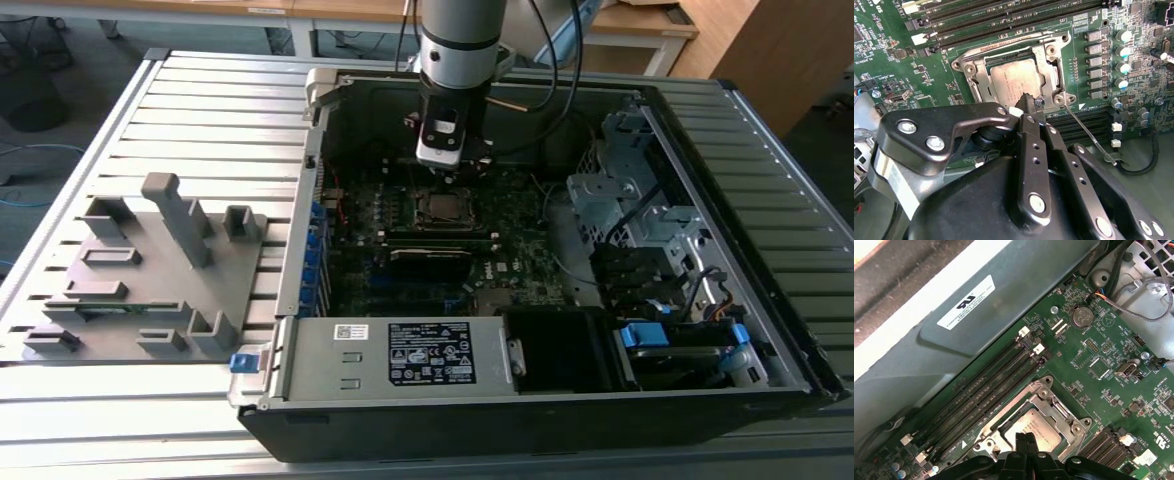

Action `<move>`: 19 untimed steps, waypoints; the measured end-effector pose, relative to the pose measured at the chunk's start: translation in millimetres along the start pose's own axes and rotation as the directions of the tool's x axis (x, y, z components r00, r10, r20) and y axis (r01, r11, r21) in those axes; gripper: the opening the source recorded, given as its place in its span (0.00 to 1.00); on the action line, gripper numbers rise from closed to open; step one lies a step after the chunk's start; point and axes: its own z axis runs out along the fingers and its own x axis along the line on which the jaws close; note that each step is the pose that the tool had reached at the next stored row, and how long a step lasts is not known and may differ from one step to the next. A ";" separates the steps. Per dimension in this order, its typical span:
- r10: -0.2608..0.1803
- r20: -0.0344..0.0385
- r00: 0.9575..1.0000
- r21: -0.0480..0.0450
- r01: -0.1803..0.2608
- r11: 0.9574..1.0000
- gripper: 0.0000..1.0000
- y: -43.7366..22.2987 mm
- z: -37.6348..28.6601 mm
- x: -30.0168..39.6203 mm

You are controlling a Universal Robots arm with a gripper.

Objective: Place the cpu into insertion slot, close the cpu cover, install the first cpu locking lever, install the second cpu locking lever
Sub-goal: 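Close the cpu cover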

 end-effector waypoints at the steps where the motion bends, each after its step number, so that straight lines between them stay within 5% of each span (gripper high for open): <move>1: 0.000 0.000 1.000 0.000 0.000 1.000 0.10 0.0 0.0 0.0; 8: -0.006 0.000 1.000 0.000 0.006 1.000 0.10 0.0 0.0 0.0; 19: -0.081 -0.004 0.997 -0.001 0.081 0.997 0.10 0.0 0.1 0.0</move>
